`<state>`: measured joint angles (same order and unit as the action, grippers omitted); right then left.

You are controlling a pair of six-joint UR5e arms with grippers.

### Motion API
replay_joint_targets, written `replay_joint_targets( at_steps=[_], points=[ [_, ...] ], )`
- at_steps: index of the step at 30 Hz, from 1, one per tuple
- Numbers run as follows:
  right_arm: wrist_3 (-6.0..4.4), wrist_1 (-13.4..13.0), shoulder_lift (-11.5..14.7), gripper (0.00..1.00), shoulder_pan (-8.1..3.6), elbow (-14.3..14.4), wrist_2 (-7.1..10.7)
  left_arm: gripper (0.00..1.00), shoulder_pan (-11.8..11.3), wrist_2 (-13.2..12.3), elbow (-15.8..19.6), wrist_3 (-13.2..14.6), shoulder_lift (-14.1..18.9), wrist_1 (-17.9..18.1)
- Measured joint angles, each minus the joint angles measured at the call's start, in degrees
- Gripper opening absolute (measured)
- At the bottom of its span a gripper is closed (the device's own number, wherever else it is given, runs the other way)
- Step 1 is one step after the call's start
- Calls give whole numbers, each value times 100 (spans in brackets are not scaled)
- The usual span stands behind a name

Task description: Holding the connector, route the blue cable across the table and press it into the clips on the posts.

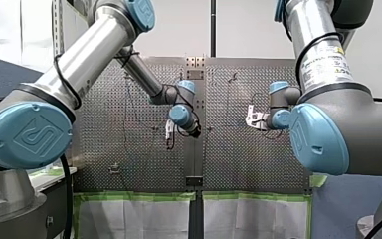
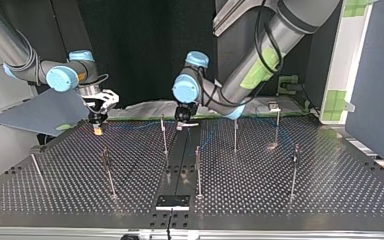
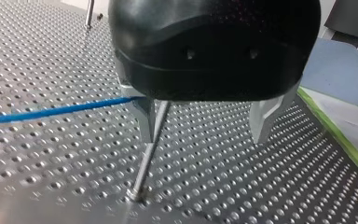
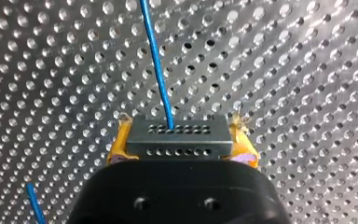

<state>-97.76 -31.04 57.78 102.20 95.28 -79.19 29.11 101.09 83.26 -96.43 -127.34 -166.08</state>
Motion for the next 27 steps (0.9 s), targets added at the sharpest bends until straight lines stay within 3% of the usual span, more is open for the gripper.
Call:
replay_joint_targets(
  at_steps=[10,18,27],
  points=[
    [53,0,-1,0,-9,38,-106,100,198,77,281,2,281,5],
    [114,-2,-2,0,-2,39,-208,100,500,95,367,-11,370,31],
    [113,-4,1,0,-10,39,-211,100,924,392,200,-368,352,382]
  ],
)
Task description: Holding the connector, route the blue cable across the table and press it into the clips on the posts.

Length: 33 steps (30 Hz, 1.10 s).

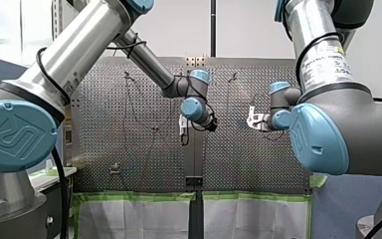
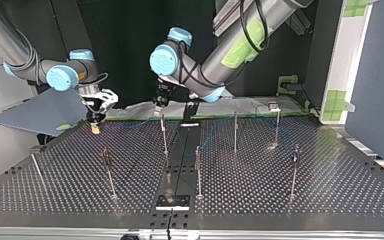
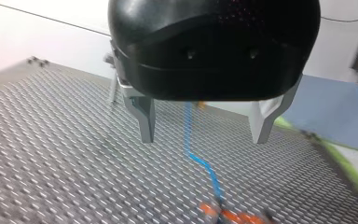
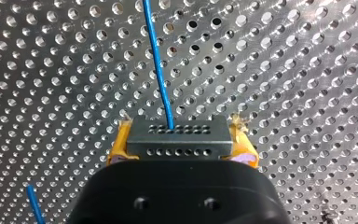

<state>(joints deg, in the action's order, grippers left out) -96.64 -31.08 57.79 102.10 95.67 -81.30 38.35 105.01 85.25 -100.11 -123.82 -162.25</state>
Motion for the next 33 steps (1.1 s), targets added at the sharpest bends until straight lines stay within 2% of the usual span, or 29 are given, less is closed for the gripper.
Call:
replay_joint_targets(
  at_steps=[6,12,22,28,33],
  points=[
    [-1,-11,0,0,-21,-38,3,100,316,313,-308,-146,-106,226],
    [-17,-13,0,0,-62,-60,44,100,505,604,-597,-166,-368,45],
    [-42,-20,0,0,-100,-102,153,100,549,1048,-1042,-214,-811,-125],
    [-49,-22,-2,0,-103,-104,193,100,536,1345,-1343,-218,-1110,-107],
    [-49,-19,-6,0,-104,-105,200,100,506,1470,-1597,-255,-1366,-55]
  ],
)
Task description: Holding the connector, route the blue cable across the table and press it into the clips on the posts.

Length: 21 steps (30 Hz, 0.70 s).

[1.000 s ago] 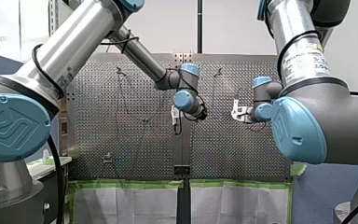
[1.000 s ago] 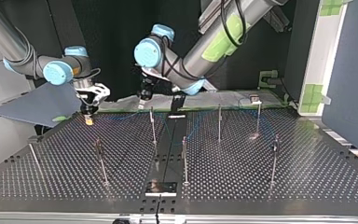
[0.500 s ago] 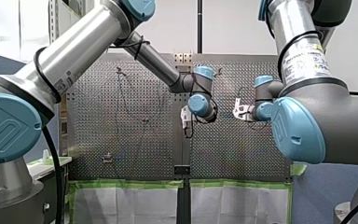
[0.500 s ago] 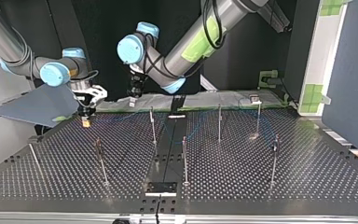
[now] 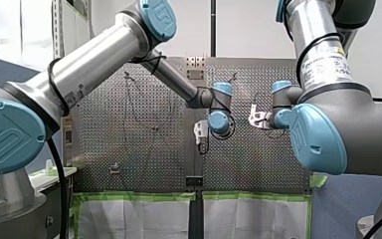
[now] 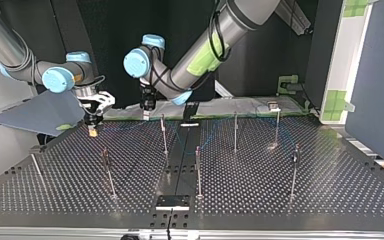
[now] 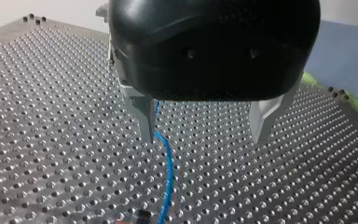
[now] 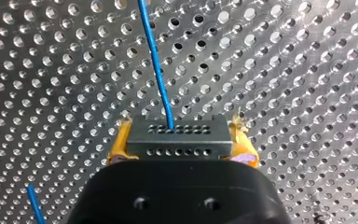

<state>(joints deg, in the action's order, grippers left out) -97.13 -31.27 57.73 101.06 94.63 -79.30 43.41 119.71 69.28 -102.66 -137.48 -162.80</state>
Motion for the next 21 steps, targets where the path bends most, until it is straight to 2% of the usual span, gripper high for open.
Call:
replay_joint_targets(
  at_steps=[4,13,21],
  points=[
    [0,5,0,0,2,0,1,100,-4,65,-126,-34,-116,87],
    [0,-2,0,0,4,0,1,100,-20,198,-159,-75,-147,277],
    [0,-3,-1,0,3,-1,1,100,-94,201,-231,-84,-253,410]
  ],
)
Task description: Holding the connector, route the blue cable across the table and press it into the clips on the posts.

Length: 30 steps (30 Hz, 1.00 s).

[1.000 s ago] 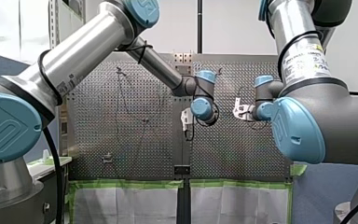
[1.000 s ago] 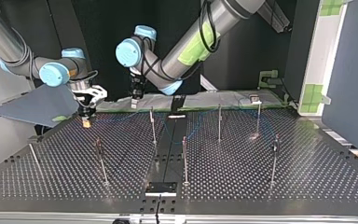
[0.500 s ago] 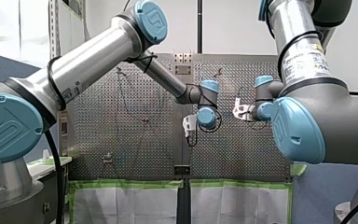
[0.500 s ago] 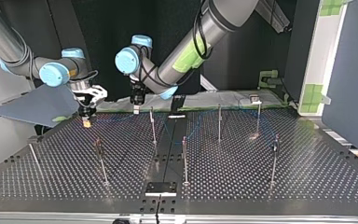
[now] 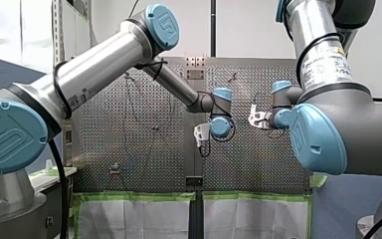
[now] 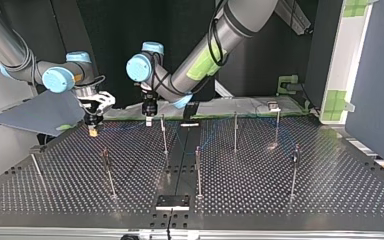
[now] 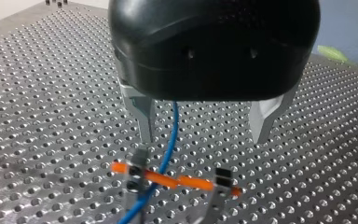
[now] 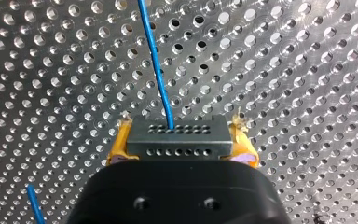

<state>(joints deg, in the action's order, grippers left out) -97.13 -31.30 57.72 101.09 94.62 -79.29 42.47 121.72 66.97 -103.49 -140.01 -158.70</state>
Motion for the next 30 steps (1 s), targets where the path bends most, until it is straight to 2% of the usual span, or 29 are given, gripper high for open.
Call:
replay_joint_targets(
  at_steps=[7,15,25,26,27,29,30],
  points=[
    [0,0,-1,0,1,1,0,100,12,68,-273,-78,-207,-43],
    [1,0,-1,0,2,1,20,100,24,162,-591,-149,-266,-77],
    [0,0,-1,0,-3,0,41,100,104,234,-733,-257,-505,-227],
    [0,0,-1,0,-5,0,42,91,108,242,-743,-260,-515,-241],
    [0,0,-1,0,-5,1,44,91,111,250,-755,-263,-523,-260],
    [0,0,-1,0,-4,0,51,65,112,254,-765,-265,-529,-281],
    [0,0,-1,0,-2,0,54,65,113,254,-769,-265,-531,-288]
  ],
)
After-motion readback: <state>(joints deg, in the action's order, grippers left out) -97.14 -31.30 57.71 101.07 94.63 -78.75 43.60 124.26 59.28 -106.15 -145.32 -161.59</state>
